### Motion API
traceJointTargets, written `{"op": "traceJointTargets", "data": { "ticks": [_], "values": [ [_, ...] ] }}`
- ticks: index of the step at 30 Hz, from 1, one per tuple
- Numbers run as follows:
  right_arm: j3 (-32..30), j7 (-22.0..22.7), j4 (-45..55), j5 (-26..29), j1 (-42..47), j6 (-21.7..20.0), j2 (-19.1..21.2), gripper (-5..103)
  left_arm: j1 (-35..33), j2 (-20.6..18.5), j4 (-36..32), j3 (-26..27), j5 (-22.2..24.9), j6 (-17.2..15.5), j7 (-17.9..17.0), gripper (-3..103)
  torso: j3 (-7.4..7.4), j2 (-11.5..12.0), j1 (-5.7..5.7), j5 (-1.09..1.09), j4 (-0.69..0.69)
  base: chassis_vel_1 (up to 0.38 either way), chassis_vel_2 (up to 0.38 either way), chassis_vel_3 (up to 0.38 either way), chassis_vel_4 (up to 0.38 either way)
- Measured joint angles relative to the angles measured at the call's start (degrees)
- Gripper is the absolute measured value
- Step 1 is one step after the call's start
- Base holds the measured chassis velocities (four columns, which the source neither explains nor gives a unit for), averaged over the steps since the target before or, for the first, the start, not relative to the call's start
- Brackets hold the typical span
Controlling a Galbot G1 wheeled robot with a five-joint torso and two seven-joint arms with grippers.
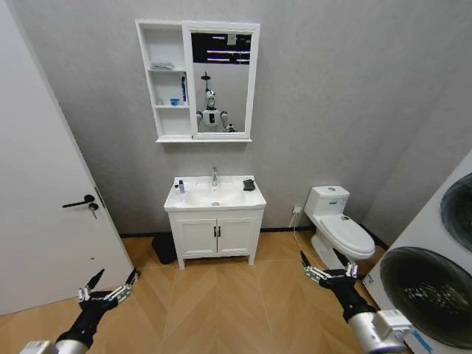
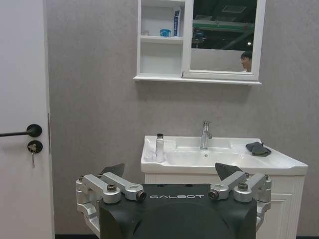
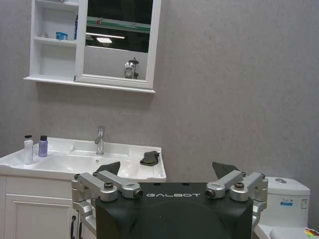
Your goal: Move facial cleanser and shampoo from washbasin to cabinet, then wipe washbasin with towel.
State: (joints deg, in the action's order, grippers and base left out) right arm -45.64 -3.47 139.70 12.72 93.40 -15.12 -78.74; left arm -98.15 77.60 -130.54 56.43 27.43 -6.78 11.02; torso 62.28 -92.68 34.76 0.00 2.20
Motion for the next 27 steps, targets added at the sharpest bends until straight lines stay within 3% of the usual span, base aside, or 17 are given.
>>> {"op": "traceJointTargets", "data": {
  "ticks": [7,18,27],
  "values": [
    [-0.20,-0.71,-0.20,-0.13,0.40,-0.05,-0.11,100,0.15,0.06,0.50,0.04,-0.01,0.90,1.64,100,0.00,0.00,0.00,0.00,0.00,0.000,0.000,0.000,0.000],
    [-1.30,-3.98,-0.23,-0.08,0.95,-0.33,-0.41,100,0.95,0.04,0.80,0.52,-0.09,0.88,1.65,100,0.00,0.00,-0.01,0.00,0.00,0.000,0.000,0.000,0.000],
    [-1.11,-4.20,-0.34,-0.25,0.96,0.15,-0.69,100,1.31,0.04,1.04,0.49,-0.17,0.88,1.33,100,-0.01,-0.01,-0.02,0.00,-0.01,-0.070,0.069,0.066,-0.067]
  ]
}}
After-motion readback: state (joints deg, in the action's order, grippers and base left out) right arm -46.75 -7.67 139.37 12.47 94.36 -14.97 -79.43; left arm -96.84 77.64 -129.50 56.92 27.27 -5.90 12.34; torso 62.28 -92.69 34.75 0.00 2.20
